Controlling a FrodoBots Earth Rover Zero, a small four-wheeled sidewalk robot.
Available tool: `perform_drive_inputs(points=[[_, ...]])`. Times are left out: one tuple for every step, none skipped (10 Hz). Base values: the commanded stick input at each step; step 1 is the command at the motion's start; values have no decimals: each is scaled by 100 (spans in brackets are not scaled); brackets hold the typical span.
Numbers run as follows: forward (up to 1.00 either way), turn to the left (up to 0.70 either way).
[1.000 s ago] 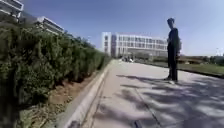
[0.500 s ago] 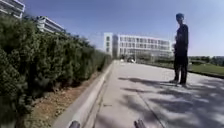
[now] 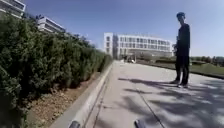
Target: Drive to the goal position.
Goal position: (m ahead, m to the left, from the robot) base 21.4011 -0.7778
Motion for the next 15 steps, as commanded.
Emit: perform_drive_inputs(points=[[0,-70],[0,-70],[0,-70],[0,-70],[0,-70],[0,-70],[0,-70],[0,-70],[0,-41],[0,0],[0,0],[0,0],[0,0],[0,0],[0,-27]])
